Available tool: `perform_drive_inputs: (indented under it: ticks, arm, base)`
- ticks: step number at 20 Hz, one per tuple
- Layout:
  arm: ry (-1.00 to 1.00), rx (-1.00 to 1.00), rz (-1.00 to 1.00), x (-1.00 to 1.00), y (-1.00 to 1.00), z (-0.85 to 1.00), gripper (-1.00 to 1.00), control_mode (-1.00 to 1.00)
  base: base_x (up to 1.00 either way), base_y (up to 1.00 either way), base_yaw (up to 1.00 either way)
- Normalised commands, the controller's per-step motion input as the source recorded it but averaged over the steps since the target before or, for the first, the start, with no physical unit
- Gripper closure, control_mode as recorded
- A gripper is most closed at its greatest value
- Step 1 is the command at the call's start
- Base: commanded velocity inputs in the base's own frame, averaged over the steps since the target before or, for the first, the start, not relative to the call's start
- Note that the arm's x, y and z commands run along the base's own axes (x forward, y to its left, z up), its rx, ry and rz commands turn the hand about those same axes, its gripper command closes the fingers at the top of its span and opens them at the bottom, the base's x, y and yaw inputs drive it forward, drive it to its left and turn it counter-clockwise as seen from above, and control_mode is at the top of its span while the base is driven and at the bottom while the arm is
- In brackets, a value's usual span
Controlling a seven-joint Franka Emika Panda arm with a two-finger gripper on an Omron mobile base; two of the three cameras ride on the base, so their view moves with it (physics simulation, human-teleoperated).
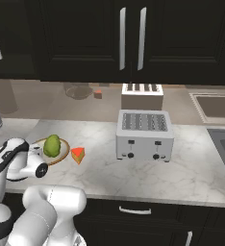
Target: Pick the cheese from the fridge and the cheese grater from the cabinet and place them next to the salad bowl.
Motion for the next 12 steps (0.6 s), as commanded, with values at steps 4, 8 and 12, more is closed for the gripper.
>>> perform_drive_inputs:
  ticks: [4,8,12]
  arm:
    - [0.00,0.02,-0.04,0.08,-0.17,-0.33,-1.00,-1.00]
    - [0.00,0.06,-0.06,0.11,-0.12,-0.19,-1.00,-1.00]
    - [0.00,0.04,-0.02,0.02,-0.17,-0.18,-1.00,-1.00]
  base:
    - [0.00,0.00,0.00]
    - [0.00,0.00,0.00]
    - [0.00,0.00,0.00]
